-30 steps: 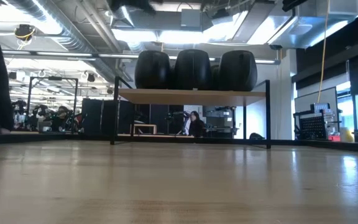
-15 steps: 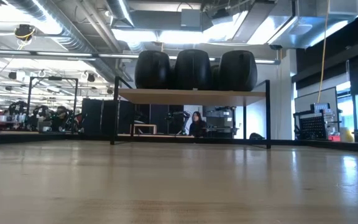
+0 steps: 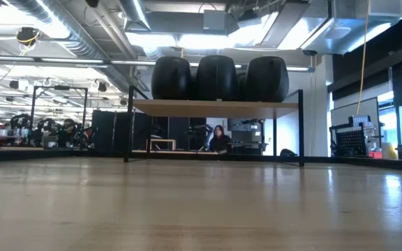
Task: Place coffee mugs
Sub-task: Return to Home Position
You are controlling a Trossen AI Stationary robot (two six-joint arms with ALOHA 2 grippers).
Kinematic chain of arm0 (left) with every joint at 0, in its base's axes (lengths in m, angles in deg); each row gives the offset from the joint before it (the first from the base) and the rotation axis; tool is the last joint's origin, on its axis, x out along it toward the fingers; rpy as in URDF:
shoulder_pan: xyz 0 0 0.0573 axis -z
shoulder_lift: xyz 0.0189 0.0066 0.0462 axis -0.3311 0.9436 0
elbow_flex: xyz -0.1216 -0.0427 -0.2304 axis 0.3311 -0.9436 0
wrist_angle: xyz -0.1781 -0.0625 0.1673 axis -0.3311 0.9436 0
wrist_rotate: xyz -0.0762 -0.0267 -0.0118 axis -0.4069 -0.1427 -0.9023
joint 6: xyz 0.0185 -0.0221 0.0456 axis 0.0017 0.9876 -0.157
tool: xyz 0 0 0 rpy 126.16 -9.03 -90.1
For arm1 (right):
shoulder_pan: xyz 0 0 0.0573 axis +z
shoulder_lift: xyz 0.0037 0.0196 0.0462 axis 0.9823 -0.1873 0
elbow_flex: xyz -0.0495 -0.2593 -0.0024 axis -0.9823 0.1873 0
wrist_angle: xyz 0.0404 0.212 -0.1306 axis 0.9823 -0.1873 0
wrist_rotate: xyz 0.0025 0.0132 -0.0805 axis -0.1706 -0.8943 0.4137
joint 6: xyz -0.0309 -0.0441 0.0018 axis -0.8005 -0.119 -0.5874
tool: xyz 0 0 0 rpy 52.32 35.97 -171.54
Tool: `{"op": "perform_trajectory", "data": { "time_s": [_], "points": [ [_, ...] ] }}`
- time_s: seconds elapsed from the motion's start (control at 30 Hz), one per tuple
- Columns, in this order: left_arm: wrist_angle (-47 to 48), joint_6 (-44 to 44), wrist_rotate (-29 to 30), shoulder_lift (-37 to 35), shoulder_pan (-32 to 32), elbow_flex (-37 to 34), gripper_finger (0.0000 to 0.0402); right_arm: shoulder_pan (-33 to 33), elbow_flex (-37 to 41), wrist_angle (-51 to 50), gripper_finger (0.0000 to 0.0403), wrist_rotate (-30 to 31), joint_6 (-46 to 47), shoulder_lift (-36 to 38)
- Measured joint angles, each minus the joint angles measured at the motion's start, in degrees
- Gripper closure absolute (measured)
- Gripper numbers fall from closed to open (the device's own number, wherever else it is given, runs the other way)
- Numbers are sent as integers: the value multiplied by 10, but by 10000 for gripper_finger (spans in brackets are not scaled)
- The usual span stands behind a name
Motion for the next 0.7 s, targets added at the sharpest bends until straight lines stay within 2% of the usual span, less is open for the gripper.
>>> {"op": "perform_trajectory", "data": {
  "time_s": [0.13,0.3,0.47,0.6,0.7],
  "points": [
    [10,-11,24,-32,0,-18,396,0,69,54,400,21,4,57],
    [14,-8,37,-47,0,-19,399,0,125,55,391,26,62,103],
    [4,-9,37,-52,0,-19,395,0,133,51,384,16,65,110],
    [23,-12,41,-53,-2,-20,391,-1,133,35,384,44,43,106],
    [26,-21,36,-65,-1,-36,390,0,156,17,384,38,31,116]
  ]
}}
